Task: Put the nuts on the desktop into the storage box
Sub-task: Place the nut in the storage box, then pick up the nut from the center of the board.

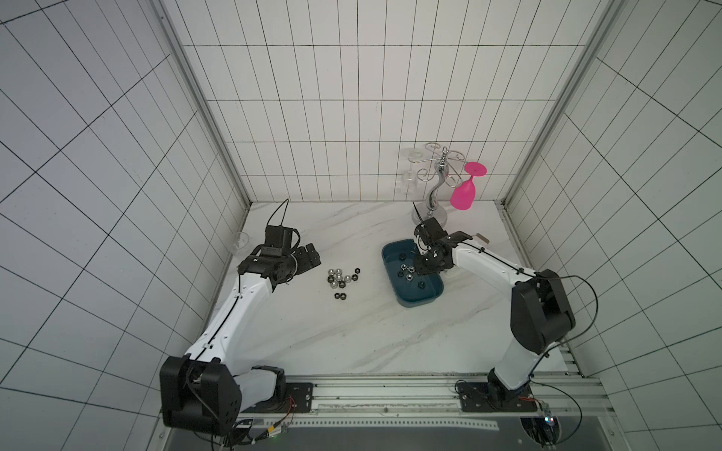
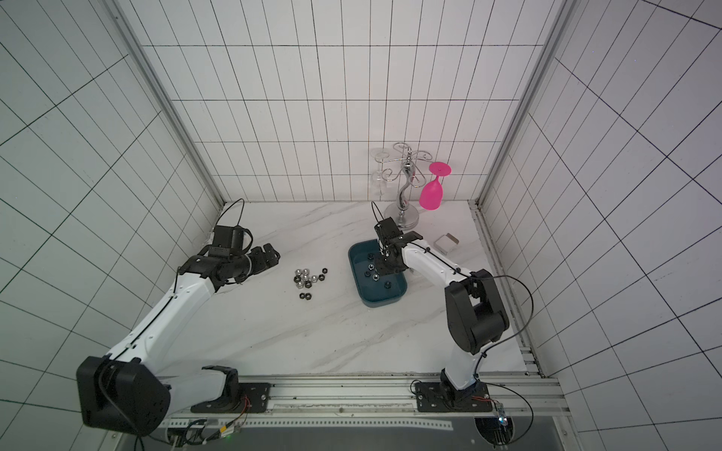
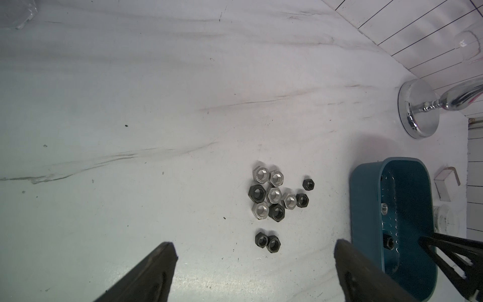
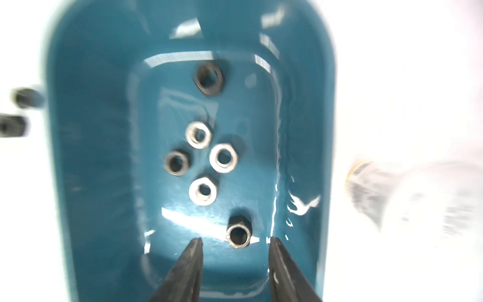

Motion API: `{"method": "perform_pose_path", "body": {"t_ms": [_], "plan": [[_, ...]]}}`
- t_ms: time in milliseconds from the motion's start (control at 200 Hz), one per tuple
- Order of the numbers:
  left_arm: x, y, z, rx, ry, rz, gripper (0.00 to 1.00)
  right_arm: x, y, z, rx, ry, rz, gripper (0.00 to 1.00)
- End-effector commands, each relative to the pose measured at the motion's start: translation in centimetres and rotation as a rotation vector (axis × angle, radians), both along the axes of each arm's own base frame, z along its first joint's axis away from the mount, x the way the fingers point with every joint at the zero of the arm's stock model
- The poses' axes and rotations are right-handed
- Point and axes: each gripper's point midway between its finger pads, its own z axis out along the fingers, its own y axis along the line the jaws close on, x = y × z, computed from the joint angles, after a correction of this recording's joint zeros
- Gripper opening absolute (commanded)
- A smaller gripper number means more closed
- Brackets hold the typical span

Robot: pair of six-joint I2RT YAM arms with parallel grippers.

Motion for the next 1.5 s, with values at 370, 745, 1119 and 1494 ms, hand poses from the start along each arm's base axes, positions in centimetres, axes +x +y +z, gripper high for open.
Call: {"method": "perform_pose_path", "body": {"t_ms": [370,745,1119,1494], "plan": [[-0.9,3.3,0.9,0.022,-0.014,0.092,0.98,-9.5,15.8,1.2,0.125,0.014,0.416,0.50],[-1.5,3.7,0.5,0.017,-0.004,0.094,0.98,-11.1,21.7,-5.0,0.056,0.057,0.562,0.54],[-1.6,3.7,0.5,0.028,-0.003,0.079,0.98,-10.0,24.1,-8.6,-0.023,0.062,0.573,0.54],[-1.8,3.9,0.6,0.038,-0.002,0.081,0.98,-10.6,24.1,-10.2,-0.100,0.080,0.598,0.30]]}}
